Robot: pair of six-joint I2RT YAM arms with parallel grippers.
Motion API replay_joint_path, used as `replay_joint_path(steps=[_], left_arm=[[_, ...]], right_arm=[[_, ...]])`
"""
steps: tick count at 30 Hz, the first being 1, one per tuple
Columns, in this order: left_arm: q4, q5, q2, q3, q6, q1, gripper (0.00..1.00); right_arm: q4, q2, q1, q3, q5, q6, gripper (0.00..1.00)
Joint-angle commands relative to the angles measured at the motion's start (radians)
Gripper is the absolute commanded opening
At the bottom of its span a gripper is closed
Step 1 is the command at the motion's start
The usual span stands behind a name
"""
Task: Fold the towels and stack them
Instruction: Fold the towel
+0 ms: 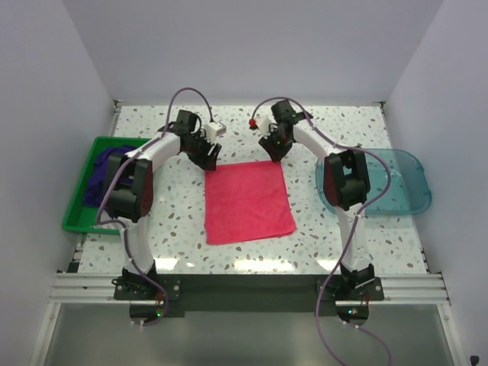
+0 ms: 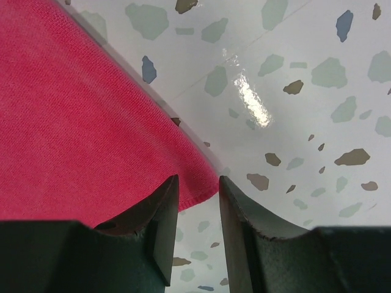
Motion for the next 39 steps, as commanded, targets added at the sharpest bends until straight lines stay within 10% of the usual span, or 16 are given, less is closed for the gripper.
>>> replay_joint_path(steps=[1,15,23,39], left_arm=[[-0.059,0.029,0.026,0.051,0.087,0.005,0.63],[-0.105,0.005,0.126,0.149,0.110,0.007,0.62],[-0.169,0.002,0.189,0.198,0.108,0.010,0.57],[-0.276,0.035,0.203,0.168,0.111,0.034,0.43]], right_arm=[[-0.050,0.030,-0.010,0.067,-0.027,-0.060,0.36],[-0.062,0.110,-0.021,0.087,-0.044,-0.066,0.35],[-0.072,0.113,-0.021,0.024,-0.059,-0.062,0.06],[-0.013,0.090,-0.021,-0.054,-0.030,-0.040,0.00]])
